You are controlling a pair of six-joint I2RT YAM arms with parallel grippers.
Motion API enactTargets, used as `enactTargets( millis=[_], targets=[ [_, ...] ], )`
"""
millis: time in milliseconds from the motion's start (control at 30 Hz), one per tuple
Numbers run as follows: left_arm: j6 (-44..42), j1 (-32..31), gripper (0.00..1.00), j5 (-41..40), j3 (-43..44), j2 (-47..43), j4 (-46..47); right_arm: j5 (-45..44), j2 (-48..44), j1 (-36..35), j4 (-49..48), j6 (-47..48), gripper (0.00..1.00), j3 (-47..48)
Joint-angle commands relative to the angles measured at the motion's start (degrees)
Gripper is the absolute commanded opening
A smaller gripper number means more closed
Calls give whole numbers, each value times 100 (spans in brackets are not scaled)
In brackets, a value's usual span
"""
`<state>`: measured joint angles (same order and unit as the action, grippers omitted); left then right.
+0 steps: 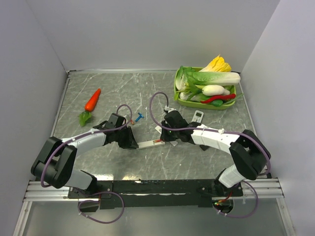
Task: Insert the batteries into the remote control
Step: Load the battery into the remote control.
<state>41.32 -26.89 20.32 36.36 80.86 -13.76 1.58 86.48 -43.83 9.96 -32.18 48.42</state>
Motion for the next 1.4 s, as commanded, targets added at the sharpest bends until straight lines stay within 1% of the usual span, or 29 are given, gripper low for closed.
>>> enactTargets(
  millis=[0, 933, 1133, 1367],
  targets=[
    [-19, -26, 21, 7, 64, 18, 110, -88, 132, 42, 7, -148, 22, 71],
    [-19, -26, 20, 25, 47, -35, 102, -150, 238, 50, 24, -148, 20, 123],
    [-36, -26, 20, 25, 73, 0, 101, -150, 194, 42, 120, -95, 23, 220],
    [-36, -18, 20, 16, 82, 9, 101, -255, 203, 33, 121, -77, 29, 273]
  ],
)
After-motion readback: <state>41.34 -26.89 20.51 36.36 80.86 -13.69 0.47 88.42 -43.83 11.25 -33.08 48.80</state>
